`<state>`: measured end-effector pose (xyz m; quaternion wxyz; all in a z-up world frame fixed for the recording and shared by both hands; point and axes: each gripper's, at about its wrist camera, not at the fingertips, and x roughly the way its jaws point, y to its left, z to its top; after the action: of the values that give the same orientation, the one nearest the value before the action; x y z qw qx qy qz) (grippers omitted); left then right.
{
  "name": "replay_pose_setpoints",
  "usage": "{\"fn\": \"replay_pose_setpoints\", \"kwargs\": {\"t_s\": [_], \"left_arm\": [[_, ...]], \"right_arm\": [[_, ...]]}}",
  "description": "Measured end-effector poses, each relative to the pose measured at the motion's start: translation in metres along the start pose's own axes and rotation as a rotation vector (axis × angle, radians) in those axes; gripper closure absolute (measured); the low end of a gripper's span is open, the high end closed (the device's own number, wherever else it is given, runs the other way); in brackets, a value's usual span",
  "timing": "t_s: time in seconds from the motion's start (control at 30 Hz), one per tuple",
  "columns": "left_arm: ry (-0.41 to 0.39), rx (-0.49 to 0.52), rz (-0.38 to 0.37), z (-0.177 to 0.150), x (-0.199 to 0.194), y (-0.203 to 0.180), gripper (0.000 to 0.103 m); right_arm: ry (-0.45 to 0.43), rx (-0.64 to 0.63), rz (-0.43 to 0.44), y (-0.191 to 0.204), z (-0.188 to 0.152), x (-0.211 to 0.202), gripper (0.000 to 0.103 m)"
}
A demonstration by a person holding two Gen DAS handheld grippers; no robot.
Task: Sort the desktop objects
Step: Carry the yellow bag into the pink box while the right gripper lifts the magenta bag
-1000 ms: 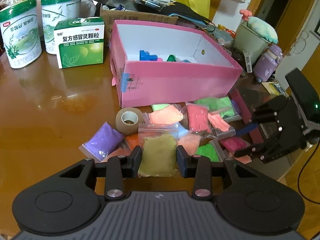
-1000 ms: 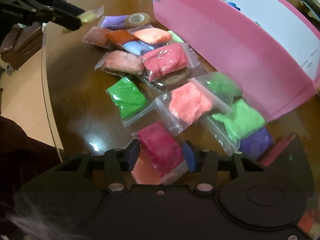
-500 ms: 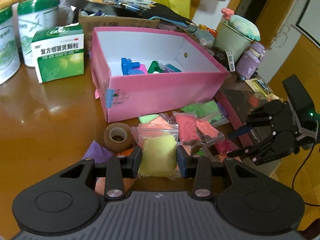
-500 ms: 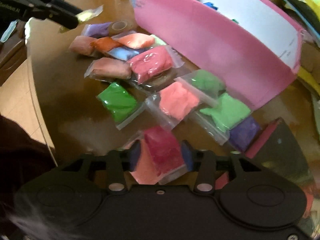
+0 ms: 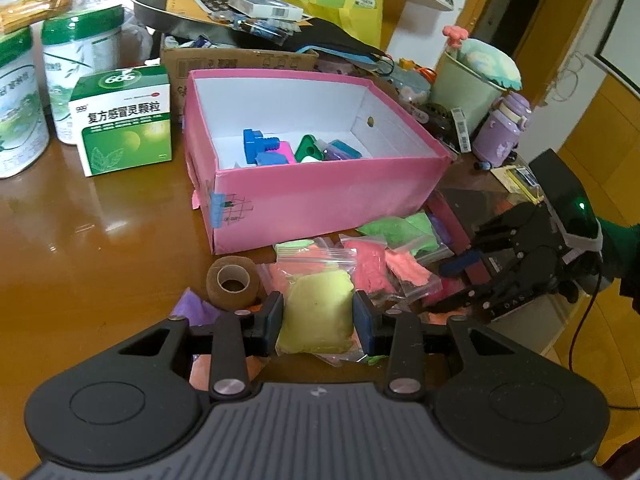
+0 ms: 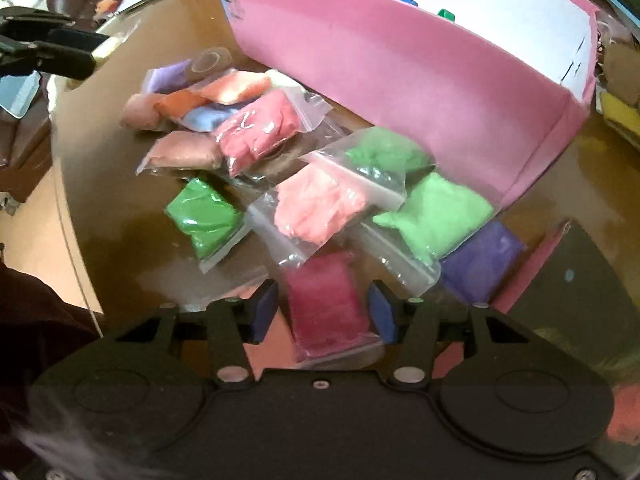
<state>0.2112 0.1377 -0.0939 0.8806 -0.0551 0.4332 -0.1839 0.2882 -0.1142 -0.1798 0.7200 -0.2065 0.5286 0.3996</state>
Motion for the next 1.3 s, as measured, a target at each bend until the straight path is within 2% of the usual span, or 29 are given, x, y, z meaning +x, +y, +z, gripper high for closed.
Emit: {"fn": "replay_pose_setpoints", "kwargs": {"t_s": [0.1,0.2,0.23,0.33,0.43,0.5,0.53,0.57,0.6,0.8,1.1,1.3], "left_arm": [[-0.015,-0.02,0.029,0.0,-0.004,-0.008,0.067],[-0.032,-0.041,0.056,-0.001,-0.009,-0.017,0.067],[-0.038,-0.048,0.064,-0.001,-0.011,-0.02,0.067],[-0.053,-0.069,0.092,-0.002,-0.014,-0.029,0.067],[-0.066,-0.091,0.12,-0.004,-0.016,-0.037,0.067],[-0.075,-0.103,0.138,-0.004,-0.016,-0.041,0.067],[-0.08,-0.109,0.145,-0.003,-0.015,-0.043,0.067],[-0.084,-0.114,0.151,-0.003,-0.015,-0.045,0.067],[-0.09,-0.118,0.155,-0.001,-0.014,-0.047,0.067],[-0.134,-0.112,0.166,0.016,-0.013,-0.057,0.067],[-0.184,-0.084,0.149,0.061,0.004,-0.059,0.067],[-0.197,-0.073,0.141,0.092,0.031,-0.047,0.067]], "right_arm": [[-0.008,-0.03,0.004,0.003,-0.004,0.0,0.053],[-0.013,-0.057,-0.029,0.005,-0.006,0.003,0.053],[-0.006,-0.092,-0.046,0.009,-0.008,0.005,0.051],[-0.027,-0.189,-0.087,0.021,-0.017,0.004,0.038],[-0.052,-0.179,-0.059,0.015,-0.021,0.003,0.038],[-0.067,-0.165,-0.044,0.011,-0.021,0.003,0.04],[-0.072,-0.164,-0.044,0.009,-0.022,0.001,0.046],[-0.077,-0.162,-0.044,0.007,-0.023,-0.001,0.059],[-0.076,-0.154,-0.043,0.006,-0.023,-0.002,0.061],[-0.082,-0.118,-0.044,0.002,-0.029,-0.014,0.062],[-0.211,-0.018,-0.007,0.007,-0.037,-0.066,0.062],[-0.277,0.068,-0.024,0.0,-0.032,-0.092,0.062]]}}
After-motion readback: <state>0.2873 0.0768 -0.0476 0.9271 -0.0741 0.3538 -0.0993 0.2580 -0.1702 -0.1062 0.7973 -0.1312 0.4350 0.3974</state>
